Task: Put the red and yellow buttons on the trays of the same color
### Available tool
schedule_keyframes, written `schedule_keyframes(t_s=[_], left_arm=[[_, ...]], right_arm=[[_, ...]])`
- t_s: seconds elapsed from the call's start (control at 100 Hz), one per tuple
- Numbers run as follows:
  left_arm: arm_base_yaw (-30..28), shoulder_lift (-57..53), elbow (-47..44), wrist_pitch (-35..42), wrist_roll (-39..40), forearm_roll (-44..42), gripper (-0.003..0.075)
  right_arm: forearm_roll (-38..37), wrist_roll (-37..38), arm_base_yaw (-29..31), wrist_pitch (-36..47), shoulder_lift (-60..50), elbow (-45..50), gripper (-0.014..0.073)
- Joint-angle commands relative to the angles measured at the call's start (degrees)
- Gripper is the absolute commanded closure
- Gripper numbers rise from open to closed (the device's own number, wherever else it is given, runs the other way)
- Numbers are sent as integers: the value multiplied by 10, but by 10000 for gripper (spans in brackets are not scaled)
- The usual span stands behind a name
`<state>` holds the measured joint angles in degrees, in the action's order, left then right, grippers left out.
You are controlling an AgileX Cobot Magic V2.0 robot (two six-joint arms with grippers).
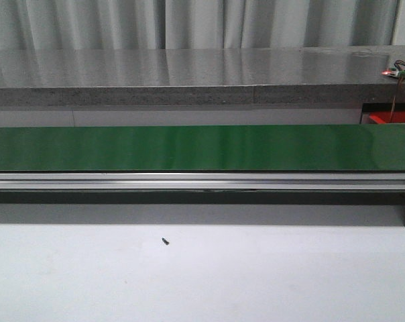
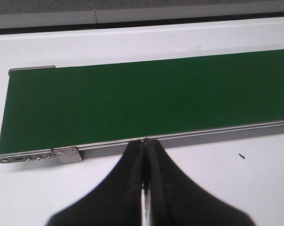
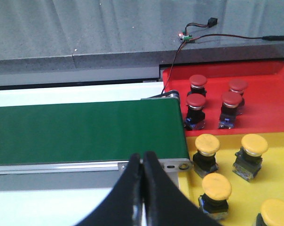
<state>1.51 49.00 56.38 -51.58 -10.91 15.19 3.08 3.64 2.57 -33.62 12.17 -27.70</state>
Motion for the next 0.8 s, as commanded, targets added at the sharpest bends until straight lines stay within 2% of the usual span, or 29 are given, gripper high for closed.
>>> schedule_keyframes(t_s=[0.0,0.2,0.3,0.52,0.66,0.79], left_arm=[[5,-4,14,31,0,13,740],[5,-4,14,31,0,13,740],[5,-4,14,31,0,13,740],[5,-4,14,31,0,13,740],[5,-4,14,31,0,13,740],[5,-4,14,31,0,13,740]], right_arm=[[-13,-5,0,109,4,16,700],[-36,-5,-18,299,-10,117,700],[-65,5,-22,350,-36,153,700],[-65,12,-6,348,-102,226,700],[-65,56,-6,355,-139,280,700],[-66,65,-6,331,-138,283,700]])
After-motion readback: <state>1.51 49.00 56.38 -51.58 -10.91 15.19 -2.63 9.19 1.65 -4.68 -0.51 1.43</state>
